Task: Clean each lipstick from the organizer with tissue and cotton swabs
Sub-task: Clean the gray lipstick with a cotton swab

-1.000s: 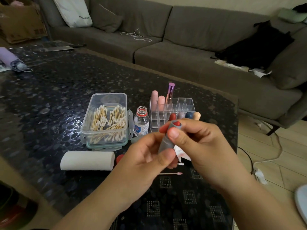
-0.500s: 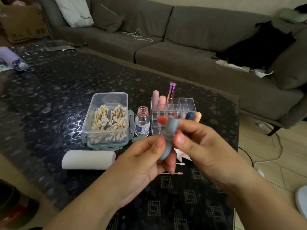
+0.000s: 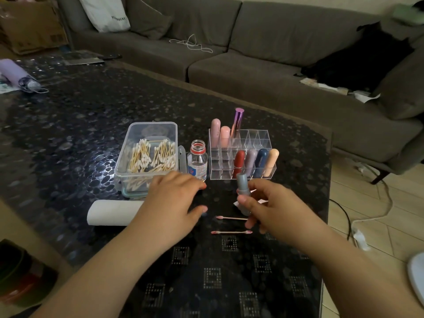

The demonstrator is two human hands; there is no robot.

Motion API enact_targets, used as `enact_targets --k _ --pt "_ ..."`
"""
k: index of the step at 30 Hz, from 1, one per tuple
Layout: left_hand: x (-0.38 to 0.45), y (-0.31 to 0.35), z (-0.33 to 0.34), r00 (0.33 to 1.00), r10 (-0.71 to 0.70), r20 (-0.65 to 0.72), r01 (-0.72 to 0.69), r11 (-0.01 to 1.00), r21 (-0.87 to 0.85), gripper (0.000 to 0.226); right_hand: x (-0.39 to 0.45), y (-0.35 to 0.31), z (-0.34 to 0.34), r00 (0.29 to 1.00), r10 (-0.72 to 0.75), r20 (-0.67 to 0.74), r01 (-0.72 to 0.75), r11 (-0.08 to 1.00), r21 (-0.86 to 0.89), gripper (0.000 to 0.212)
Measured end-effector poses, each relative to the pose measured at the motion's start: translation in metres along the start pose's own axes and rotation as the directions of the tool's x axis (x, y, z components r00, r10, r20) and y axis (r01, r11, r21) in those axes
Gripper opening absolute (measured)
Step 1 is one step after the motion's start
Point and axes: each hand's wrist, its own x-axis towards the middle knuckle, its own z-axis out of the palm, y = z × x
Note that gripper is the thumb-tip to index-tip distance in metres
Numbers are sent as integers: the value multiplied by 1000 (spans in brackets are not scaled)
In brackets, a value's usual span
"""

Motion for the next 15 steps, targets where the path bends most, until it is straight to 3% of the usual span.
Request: enact_targets --k 4,7,10,15 --pt "1 4 7 998 16 64 -24 991 131 43 1 5 -2 1000 8 1 -8 990 -139 20" --pt "-1 -6 2 998 61 -3 -60 991 116 35 1 7 -2 1000 0 18 4 982 -190 28" --pt "-4 -14 -12 993 -5 121 -18 982 188 47 0 9 -3 999 -18 35 26 972 -233 29" --pt "-5 -20 -14 951 -90 297 -2 956 295 44 -1 6 -1 998 -41 56 53 972 -231 25"
